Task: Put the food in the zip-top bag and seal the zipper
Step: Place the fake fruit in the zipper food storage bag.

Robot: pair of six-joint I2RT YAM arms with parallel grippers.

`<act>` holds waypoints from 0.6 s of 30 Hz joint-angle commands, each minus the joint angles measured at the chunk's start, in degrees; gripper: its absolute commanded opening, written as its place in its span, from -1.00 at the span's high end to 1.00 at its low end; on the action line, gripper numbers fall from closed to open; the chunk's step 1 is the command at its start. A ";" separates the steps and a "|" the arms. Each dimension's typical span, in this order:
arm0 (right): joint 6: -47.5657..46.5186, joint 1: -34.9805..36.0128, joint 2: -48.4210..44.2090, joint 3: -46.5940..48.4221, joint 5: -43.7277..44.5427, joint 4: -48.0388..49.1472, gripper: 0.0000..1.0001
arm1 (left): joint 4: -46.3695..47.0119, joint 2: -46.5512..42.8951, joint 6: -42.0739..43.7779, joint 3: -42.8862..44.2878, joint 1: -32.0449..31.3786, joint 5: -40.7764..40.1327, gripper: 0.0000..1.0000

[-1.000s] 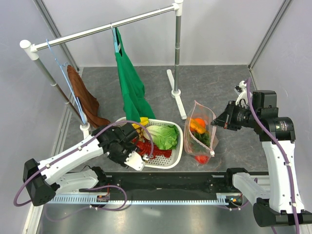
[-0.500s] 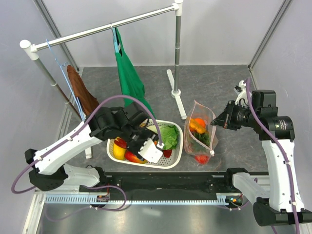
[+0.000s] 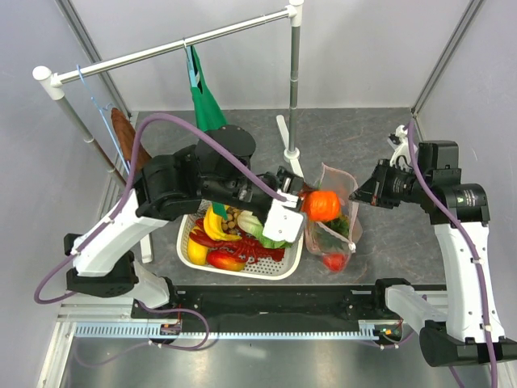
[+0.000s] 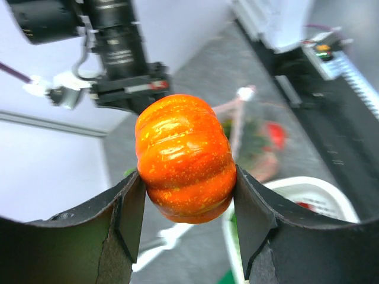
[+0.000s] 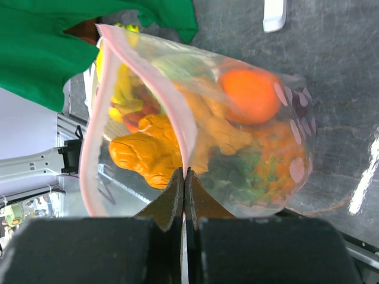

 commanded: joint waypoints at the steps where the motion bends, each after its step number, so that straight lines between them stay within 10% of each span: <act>1: -0.53 -0.20 0.92 5.60 -0.58 2.00 1.00 | 8.92 3.60 8.15 -0.30 -0.20 -7.49 0.45; 13: -1.40 -0.20 0.66 5.79 -1.11 1.56 1.00 | 14.73 7.30 28.38 -13.92 -0.11 -16.73 0.40; 18: -1.67 -0.20 0.66 5.08 -0.06 1.83 1.00 | 9.64 9.67 29.26 -12.08 -0.38 -16.29 -0.02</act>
